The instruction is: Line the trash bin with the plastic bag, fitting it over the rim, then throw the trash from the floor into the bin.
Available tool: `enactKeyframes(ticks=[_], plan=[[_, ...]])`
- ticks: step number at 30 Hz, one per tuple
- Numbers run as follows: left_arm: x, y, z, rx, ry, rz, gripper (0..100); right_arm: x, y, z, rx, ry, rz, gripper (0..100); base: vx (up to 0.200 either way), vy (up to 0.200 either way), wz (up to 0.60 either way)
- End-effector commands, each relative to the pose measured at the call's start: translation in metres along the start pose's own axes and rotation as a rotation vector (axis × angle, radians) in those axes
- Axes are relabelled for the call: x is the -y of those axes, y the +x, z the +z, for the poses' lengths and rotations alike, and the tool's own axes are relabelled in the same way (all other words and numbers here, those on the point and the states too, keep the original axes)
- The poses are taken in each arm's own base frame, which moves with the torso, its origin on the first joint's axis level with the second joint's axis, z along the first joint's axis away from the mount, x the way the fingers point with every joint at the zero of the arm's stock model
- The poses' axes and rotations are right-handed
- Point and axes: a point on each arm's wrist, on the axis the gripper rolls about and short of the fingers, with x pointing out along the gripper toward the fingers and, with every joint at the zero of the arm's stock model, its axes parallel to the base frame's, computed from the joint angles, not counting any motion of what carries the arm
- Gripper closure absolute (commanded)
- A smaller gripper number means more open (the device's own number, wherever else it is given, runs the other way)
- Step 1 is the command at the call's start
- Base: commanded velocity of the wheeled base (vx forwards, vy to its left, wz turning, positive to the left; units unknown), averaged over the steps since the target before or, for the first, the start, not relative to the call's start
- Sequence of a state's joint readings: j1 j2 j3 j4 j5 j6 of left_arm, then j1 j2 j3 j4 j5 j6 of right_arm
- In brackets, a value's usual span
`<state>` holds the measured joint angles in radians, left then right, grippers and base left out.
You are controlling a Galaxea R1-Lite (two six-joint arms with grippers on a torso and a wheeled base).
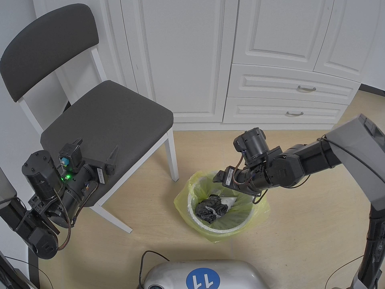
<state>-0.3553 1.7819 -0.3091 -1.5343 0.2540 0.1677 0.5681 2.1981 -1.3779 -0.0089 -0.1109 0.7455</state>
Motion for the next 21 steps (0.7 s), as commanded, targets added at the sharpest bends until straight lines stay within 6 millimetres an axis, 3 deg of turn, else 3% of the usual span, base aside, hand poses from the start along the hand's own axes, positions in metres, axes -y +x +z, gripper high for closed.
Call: enactKeyframes(ticks=[1, 2, 4, 5, 6, 8, 9, 10, 15, 21], plan=[[-0.002, 0.000, 0.001, 0.003, 0.000, 0.008, 0, 0.016, -0.040, 0.002, 0.073, -0.103, 0.030, 0, 0.000, 0.000, 0.00], [-0.002, 0.001, 0.001, 0.003, 0.000, 0.008, 0, 0.036, -0.044, -0.002, 0.071, -0.200, -0.002, 0, 0.000, 0.000, 0.00], [-0.002, 0.001, 0.001, 0.004, -0.001, 0.010, 0, 0.058, -0.045, -0.007, 0.059, -0.308, -0.033, 0, 0.000, 0.000, 0.00], [-0.002, 0.001, 0.001, 0.004, -0.001, 0.010, 0, 0.058, -0.045, -0.007, 0.059, -0.308, -0.033, 0, 0.000, 0.000, 0.00], [-0.002, 0.000, 0.000, 0.001, 0.001, 0.010, 0, 0.088, -0.039, -0.008, 0.055, -0.430, -0.076, 0, 0.000, 0.000, 0.00], [-0.002, 0.000, 0.000, 0.001, 0.001, 0.010, 0, 0.112, -0.028, -0.012, 0.049, -0.514, -0.116, 0, 0.000, 0.000, 0.00], [-0.002, 0.000, 0.000, 0.001, 0.001, 0.010, 0, 0.112, -0.028, -0.012, 0.049, -0.514, -0.116, 0, 0.000, 0.000, 0.00], [-0.002, 0.000, 0.000, 0.001, 0.001, 0.010, 0, 0.131, -0.014, -0.014, 0.059, -0.571, -0.143, 0, 0.000, 0.000, 0.00], [-0.002, 0.000, 0.000, -0.002, 0.002, 0.009, 0, 0.160, 0.026, -0.019, 0.069, -0.579, -0.182, 0, 0.000, 0.000, 0.00], [-0.004, 0.001, 0.000, -0.001, 0.000, 0.017, 0, 0.179, 0.044, -0.015, 0.051, -0.549, -0.219, 0, 0.000, 0.000, 0.00]])
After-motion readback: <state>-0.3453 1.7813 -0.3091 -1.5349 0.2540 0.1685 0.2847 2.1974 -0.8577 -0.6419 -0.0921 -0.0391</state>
